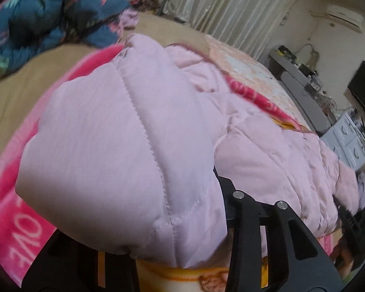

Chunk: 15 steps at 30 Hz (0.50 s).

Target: Fold large clothes

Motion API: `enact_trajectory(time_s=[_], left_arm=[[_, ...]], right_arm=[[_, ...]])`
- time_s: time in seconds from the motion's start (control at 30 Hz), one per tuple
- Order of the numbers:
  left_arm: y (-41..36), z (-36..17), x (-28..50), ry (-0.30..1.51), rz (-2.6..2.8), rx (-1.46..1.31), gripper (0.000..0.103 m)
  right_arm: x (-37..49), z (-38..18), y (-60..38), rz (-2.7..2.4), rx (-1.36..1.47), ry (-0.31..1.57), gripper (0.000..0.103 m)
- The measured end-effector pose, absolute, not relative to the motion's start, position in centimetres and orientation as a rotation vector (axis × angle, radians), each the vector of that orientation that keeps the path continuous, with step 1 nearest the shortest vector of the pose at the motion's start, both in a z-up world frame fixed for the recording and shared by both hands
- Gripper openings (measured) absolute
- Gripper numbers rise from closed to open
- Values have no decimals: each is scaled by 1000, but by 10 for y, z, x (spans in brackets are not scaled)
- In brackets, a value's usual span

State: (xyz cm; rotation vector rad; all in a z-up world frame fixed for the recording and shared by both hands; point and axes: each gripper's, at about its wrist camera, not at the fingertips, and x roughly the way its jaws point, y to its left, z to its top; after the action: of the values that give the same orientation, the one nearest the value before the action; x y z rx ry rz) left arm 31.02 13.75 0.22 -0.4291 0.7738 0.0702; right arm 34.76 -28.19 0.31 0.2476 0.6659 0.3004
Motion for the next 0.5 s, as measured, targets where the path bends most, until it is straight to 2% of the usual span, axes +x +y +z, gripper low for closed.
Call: enact_trajectory(time_s=[0.2, 0.5], left_arm=[[124, 37, 276, 712, 35, -344, 28], [119, 35, 242, 728, 30, -320, 28]], right_arm=[[298, 37, -271, 362, 131, 561, 29], [257, 46, -276, 378, 91, 564, 29]])
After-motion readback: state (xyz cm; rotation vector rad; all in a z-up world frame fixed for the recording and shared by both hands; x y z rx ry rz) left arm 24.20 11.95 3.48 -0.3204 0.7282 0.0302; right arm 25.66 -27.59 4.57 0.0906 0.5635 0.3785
